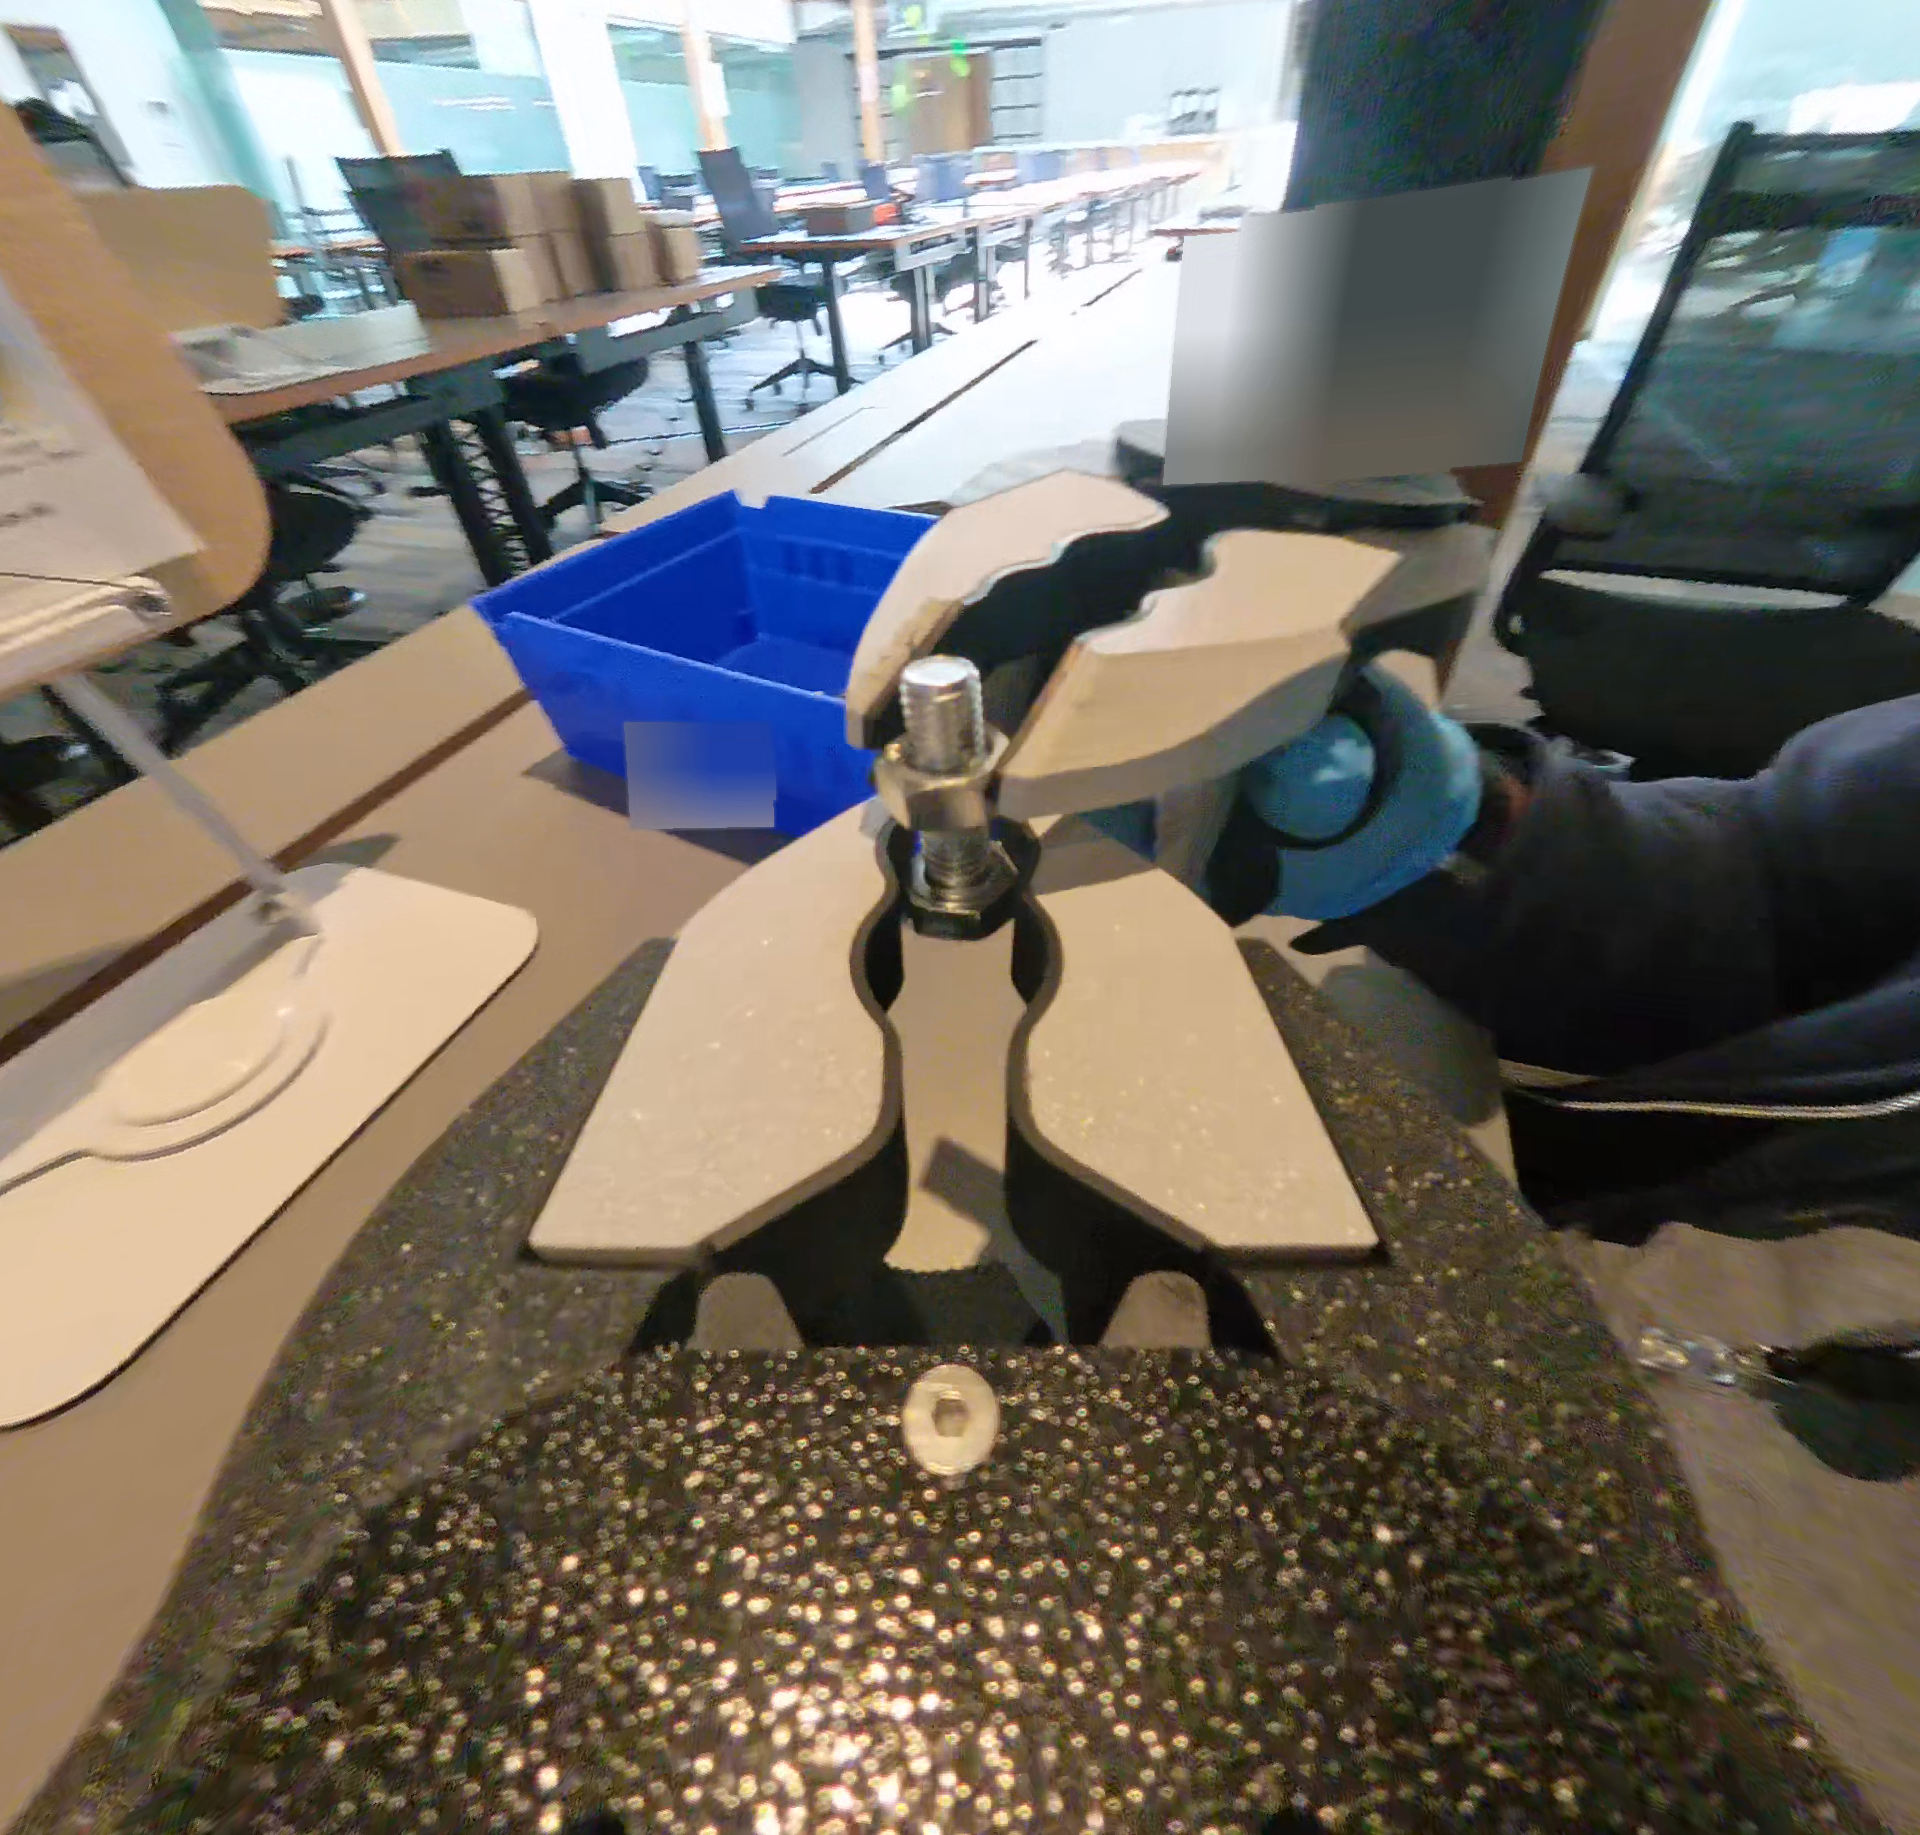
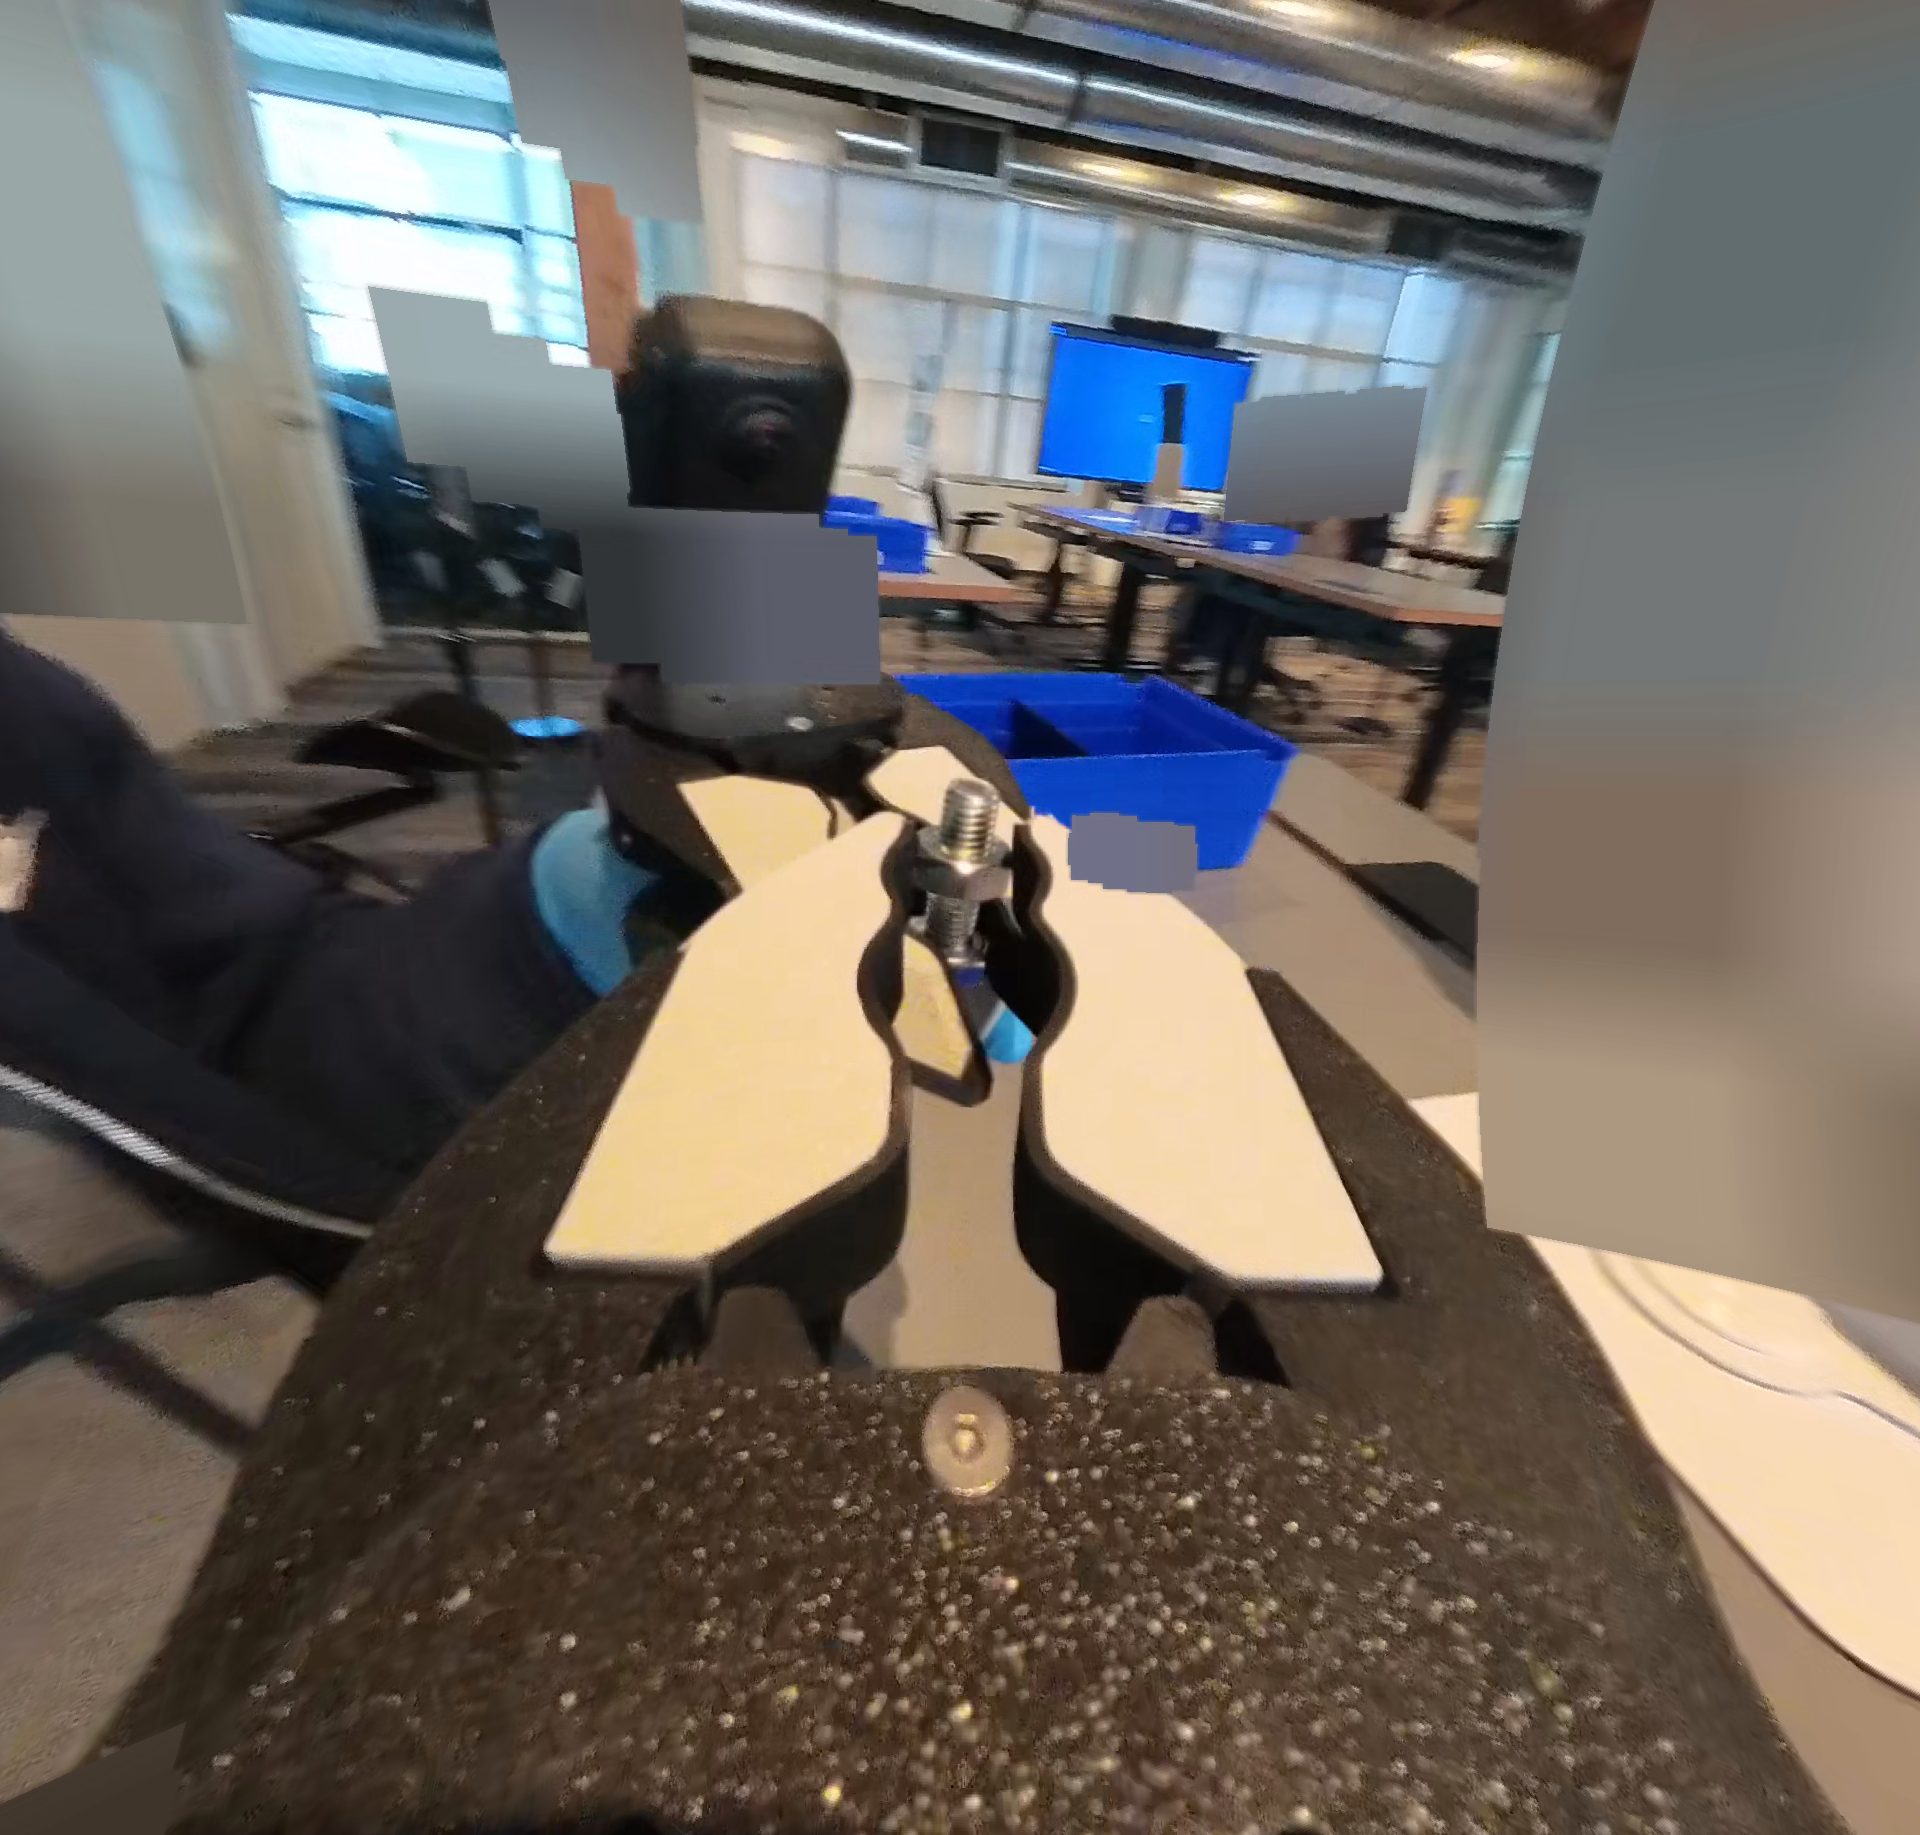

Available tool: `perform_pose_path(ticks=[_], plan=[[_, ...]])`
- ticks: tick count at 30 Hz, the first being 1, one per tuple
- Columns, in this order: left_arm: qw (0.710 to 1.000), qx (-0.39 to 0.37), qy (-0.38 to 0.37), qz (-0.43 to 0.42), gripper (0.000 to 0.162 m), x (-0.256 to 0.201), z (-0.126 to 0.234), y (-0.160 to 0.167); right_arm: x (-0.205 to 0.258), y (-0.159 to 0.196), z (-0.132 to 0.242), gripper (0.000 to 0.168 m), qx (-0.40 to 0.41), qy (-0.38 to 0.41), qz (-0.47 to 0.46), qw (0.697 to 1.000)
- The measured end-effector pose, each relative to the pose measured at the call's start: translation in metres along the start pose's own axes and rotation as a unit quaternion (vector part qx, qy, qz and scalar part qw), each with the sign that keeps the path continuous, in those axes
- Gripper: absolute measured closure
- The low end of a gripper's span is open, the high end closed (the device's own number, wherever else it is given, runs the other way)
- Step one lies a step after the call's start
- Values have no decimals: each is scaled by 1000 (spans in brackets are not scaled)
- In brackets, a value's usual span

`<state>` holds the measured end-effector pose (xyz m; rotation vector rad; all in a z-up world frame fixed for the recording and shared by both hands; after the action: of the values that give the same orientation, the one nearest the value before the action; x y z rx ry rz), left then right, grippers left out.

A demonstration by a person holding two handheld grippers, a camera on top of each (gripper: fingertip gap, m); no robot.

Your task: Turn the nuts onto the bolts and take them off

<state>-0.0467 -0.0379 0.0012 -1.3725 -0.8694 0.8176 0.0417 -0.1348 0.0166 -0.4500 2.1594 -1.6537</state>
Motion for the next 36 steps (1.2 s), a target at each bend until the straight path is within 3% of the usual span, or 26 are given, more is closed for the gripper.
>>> perform_pose_path(ticks=[2,5,12,18,22,29,32,36], plan=[[1000,-5,2,1,147,0,1,-1,4,1,-3,150,10,20,34,999],[999,-20,32,24,147,-1,1,-2,7,-1,-3,130,-1,-21,19,1000],[984,-49,147,88,147,-9,2,-4,-6,-8,13,137,-75,-119,-102,985],[978,-40,186,86,147,-16,0,-3,-2,-2,10,139,-45,-164,-126,977],[985,-32,157,65,146,-14,0,-3,4,1,3,149,-27,-150,-107,983],[1000,-2,12,-13,147,-3,-1,-1,3,5,-4,150,4,-12,-33,999],[1000,-9,16,-10,147,-3,0,-2,7,5,-6,137,9,-12,-12,1000],[996,-32,71,34,147,-5,2,-3,5,0,-1,130,-26,-64,-51,996]])
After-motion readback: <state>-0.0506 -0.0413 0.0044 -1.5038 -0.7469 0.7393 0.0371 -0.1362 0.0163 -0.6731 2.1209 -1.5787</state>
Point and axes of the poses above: each gripper's, where its closed fingertips meet, z back along the fingers, y out of its underside, x = y × z across the jaws, the point moved 9 cm from there along z, back along the fingers, and after that the axes turned 8 degrees about -x, right-handed, at the moved point
